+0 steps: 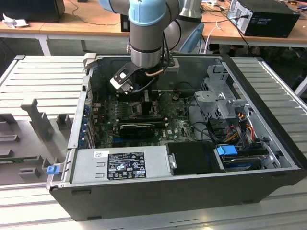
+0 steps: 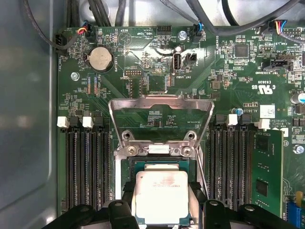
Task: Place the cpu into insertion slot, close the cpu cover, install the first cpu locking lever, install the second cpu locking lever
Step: 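Place the cpu into insertion slot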
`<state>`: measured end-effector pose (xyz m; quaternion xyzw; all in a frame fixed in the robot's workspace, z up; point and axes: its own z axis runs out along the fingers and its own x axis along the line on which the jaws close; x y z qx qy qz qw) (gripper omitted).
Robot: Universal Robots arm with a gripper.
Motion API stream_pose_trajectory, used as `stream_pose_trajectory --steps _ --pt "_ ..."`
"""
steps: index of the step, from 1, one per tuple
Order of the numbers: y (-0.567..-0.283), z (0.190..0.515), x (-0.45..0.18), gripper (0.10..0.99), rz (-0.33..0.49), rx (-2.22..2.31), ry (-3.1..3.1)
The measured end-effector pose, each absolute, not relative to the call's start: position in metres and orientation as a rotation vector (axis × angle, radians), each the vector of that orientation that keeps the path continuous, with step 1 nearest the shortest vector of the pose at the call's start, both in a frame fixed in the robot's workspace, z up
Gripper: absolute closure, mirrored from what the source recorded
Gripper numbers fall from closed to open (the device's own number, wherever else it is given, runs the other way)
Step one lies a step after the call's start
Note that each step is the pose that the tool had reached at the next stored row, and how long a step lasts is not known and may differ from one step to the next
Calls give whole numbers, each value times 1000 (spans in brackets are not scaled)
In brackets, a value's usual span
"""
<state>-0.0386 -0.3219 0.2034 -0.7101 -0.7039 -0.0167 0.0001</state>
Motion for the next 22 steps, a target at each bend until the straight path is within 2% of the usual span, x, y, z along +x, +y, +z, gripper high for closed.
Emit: stream_pose_trajectory --steps 5,6,7,22 --pt "-322 203 -39 561 -53 -2231 -2211" --pt "-321 203 -39 549 -53 -2231 -2211" --pt "-321 203 -39 486 -53 -2231 -2211" --pt "-322 200 -39 486 -61 -2229 -2205"
